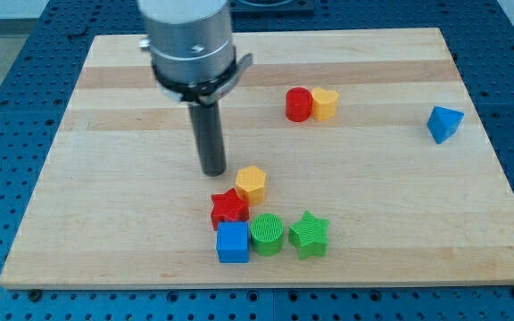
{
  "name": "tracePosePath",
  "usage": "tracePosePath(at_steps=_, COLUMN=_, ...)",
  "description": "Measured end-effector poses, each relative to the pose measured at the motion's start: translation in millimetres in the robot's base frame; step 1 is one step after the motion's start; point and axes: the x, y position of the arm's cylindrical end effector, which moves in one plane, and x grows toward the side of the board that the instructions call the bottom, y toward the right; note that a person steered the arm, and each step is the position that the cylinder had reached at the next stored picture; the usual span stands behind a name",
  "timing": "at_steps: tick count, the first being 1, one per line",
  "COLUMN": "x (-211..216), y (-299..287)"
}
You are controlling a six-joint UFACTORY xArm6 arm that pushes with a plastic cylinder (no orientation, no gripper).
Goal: Move the yellow hexagon to the top of green circle
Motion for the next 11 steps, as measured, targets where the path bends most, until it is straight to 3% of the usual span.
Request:
tracePosePath(at_steps=4, x=4.0, y=48.5)
tracePosePath(at_steps=7, x=-8.1, y=56.9)
tracePosePath(at_steps=11, x=9.9, y=57.9)
